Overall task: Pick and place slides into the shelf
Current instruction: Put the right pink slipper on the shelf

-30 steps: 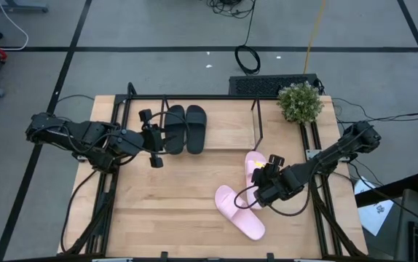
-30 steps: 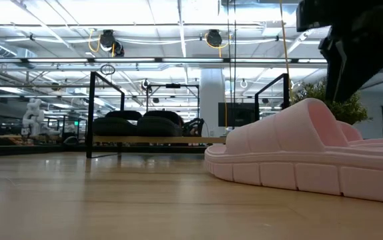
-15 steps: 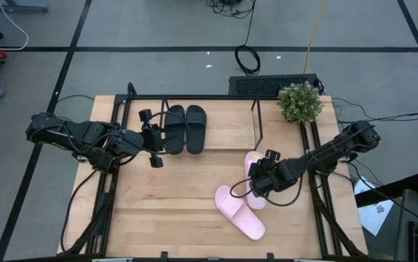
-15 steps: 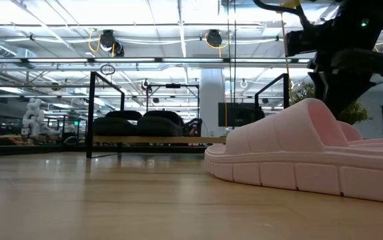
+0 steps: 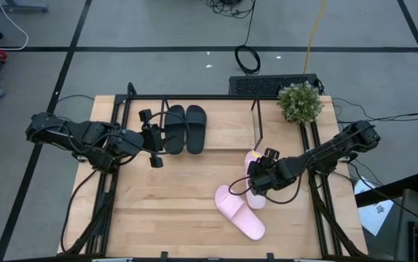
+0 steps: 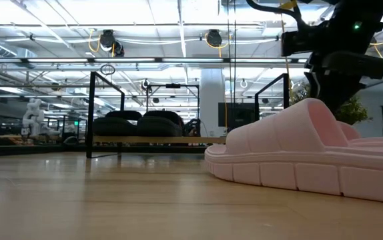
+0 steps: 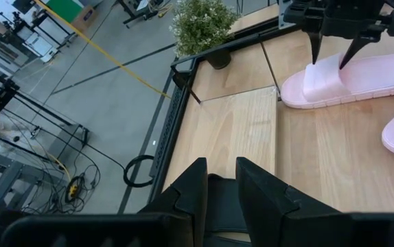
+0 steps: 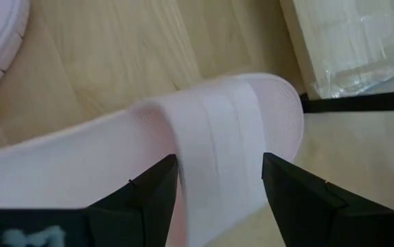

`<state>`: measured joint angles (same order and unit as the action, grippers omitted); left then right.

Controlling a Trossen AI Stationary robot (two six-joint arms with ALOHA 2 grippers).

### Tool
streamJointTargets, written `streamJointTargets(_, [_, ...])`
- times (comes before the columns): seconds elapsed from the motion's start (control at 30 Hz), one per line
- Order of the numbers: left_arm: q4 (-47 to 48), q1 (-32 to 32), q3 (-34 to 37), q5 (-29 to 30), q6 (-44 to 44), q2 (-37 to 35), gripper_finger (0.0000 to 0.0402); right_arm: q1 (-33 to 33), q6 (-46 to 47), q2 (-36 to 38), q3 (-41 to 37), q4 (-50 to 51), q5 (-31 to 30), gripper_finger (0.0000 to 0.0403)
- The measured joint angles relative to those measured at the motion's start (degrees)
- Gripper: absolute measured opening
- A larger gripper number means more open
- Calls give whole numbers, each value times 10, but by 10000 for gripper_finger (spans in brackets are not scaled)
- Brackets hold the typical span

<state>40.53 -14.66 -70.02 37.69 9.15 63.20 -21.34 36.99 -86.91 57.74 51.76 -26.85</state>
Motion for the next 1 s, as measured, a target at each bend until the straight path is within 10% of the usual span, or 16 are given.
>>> streamJointTargets(1.0, [0, 0, 0, 0, 1, 0, 86, 7, -19, 0, -52, -69, 15, 203])
